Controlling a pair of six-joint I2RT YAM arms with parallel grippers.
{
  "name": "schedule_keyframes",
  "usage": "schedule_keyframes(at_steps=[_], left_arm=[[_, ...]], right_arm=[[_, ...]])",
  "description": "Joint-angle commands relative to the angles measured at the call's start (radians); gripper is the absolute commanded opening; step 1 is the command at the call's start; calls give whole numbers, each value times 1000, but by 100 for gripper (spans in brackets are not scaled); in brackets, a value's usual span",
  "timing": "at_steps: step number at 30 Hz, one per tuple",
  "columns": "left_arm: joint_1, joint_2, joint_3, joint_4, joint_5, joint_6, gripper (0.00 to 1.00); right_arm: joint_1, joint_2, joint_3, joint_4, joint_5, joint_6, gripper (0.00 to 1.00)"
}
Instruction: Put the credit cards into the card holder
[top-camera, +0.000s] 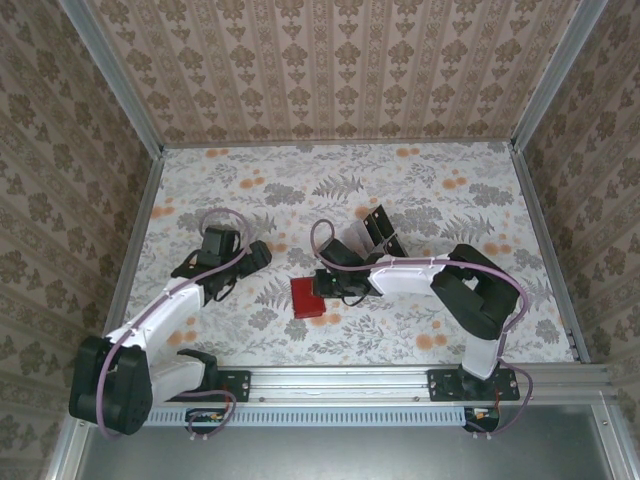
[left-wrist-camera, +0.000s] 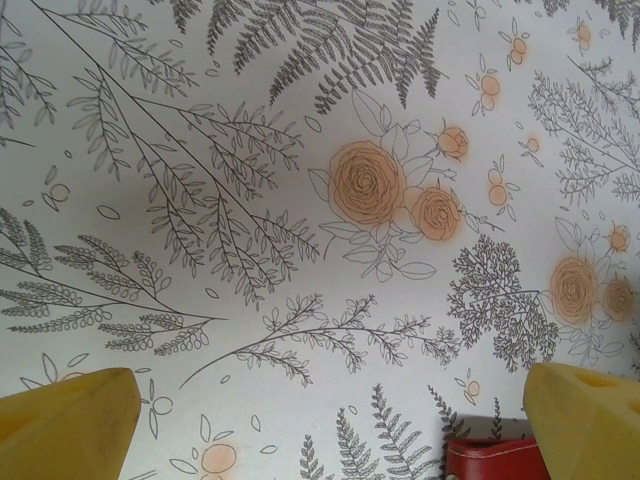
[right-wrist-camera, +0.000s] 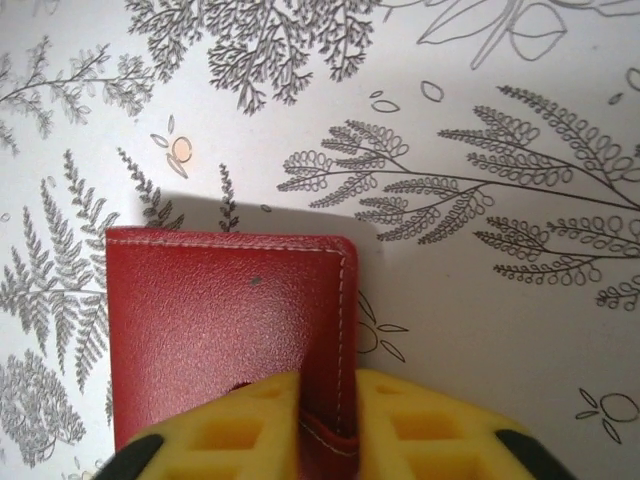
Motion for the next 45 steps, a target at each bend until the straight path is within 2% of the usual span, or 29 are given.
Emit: schedule_keyframes(at_steps=[1,4,10,21,30,38,43,45], left_arm=[[-16,11,-11,16,4,-14,100],[-26,17,-14,30,29,-21,100],[-38,34,-33,90,98,-61,100],[-63,58,-67,208,164,-148,100],[-80,82,-135,407,217,-233,99],[-100,82,-192,574,234,-305,95],[-105,92,-220,686,234,-354,90],[-139,101,-221,712,234,-365,88]], right_arm=[[-11,-3,-46,27,-53,43,9],[-19,-16,-62,58,-69,56,0],[-33,-69,-86,124,-104,87,0],[-41,-175,-79,126,-102,106,0],[-61,-208,-92,175,-110,155,0],[-78,-222,-82,209,-124,190,0],[-85,-218,-82,247,-139,219,0],[-86,-216,-80,262,-144,228,0]])
